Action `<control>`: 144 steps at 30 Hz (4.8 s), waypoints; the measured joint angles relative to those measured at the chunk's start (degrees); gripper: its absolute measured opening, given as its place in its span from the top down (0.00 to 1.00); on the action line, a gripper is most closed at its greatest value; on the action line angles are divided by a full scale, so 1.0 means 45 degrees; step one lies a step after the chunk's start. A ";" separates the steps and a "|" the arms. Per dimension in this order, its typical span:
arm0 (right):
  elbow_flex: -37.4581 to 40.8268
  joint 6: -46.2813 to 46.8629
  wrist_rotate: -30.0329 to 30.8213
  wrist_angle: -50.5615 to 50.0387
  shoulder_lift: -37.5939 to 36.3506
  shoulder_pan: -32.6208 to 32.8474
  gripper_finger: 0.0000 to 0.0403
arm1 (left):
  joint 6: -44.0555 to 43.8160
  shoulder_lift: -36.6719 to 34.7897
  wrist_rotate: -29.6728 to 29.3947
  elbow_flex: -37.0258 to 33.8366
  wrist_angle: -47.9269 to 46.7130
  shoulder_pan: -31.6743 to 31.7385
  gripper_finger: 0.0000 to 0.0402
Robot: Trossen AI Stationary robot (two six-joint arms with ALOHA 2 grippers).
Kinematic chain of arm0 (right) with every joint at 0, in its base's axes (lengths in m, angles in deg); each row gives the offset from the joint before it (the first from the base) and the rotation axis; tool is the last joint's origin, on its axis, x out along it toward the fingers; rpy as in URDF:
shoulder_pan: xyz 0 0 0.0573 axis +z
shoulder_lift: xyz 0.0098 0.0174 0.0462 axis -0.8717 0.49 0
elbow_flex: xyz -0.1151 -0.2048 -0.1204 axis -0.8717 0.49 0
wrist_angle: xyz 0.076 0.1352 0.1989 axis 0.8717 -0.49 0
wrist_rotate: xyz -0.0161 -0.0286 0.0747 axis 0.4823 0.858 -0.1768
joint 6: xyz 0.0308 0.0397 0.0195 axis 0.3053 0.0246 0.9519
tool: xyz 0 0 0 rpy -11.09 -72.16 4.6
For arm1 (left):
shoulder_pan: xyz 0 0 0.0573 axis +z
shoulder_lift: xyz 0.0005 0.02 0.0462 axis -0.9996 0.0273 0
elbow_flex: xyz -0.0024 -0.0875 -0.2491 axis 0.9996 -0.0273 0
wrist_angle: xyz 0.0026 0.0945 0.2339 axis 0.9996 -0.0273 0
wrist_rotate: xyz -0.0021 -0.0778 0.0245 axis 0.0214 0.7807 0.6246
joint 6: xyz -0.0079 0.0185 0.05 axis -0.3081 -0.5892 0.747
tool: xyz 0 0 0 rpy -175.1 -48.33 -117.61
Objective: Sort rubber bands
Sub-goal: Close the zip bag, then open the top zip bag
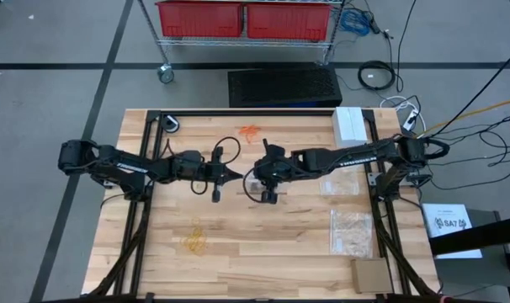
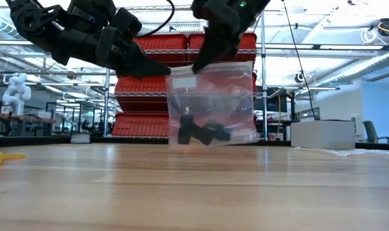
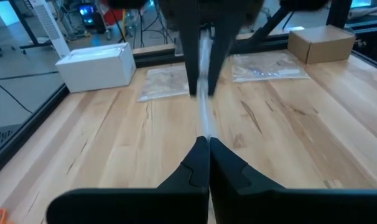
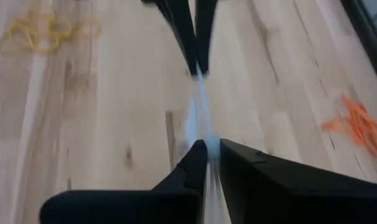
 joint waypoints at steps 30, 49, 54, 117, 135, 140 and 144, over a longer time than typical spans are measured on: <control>0.0005 0.1675 0.0196 -0.4539 -0.0455 0.0170 0.96 | 0.0010 0.0000 -0.0007 -0.0039 -0.0070 0.0015 1.00; 0.0034 0.1993 0.1662 -0.5601 -0.0499 0.0142 0.85 | 0.0006 0.0000 -0.0310 -0.0049 -0.0515 0.0034 1.00; 0.0034 0.2297 0.2384 -0.6013 -0.0933 0.0131 0.78 | 0.0024 0.0000 -0.0565 -0.0049 -0.0675 0.0029 1.00; 0.7212 1.3100 0.2983 -0.4014 -0.1096 -0.0646 0.60 | -0.0423 -0.1613 -0.3500 -0.0034 -0.2183 0.0000 0.57; 0.7174 1.2921 0.3466 -0.3357 -0.1101 -0.0649 0.69 | -0.0418 -0.1613 -0.3475 -0.0034 -0.2226 0.0000 0.57; 0.7164 1.2866 0.4068 -0.3837 -0.1101 -0.0686 0.69 | -0.0418 -0.1613 -0.3475 -0.0034 -0.2231 0.0000 0.57; 0.7159 1.2818 0.4393 -0.4149 -0.1101 -0.0588 0.80 | -0.0413 -0.1613 -0.3555 -0.0034 -0.2231 0.0000 0.57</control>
